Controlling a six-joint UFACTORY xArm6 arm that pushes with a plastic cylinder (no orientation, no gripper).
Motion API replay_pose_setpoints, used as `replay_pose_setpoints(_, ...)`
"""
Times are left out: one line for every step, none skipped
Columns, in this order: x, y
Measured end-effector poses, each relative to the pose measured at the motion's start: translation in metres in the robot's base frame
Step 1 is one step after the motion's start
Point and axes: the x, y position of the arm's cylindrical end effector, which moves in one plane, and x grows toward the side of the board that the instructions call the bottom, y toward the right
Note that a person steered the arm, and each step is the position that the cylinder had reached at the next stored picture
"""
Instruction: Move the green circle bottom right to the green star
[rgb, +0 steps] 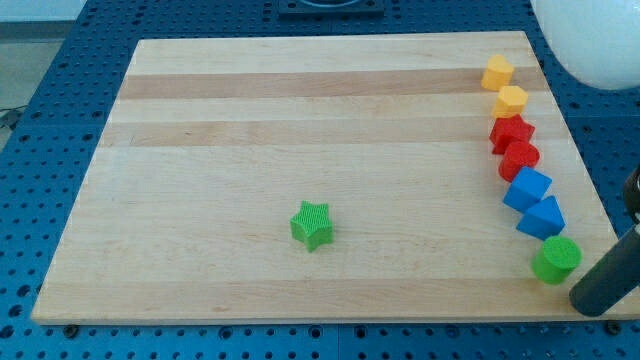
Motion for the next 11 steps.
replay_pose_setpoints(0.000,0.019)
replay_pose_setpoints(-0.001,0.019)
replay_pose_setpoints(-0.046,0.014)
replay_pose_setpoints(-0.046,0.014)
replay_pose_setpoints(-0.047,0.011)
replay_pose_setpoints(-0.036,-0.017)
replay_pose_setpoints(-0.034,-0.050)
replay_pose_setpoints(-0.034,-0.080)
replay_pose_setpoints(-0.039,-0.108)
replay_pose_setpoints(-0.067,-0.141)
replay_pose_setpoints(-0.085,-0.165)
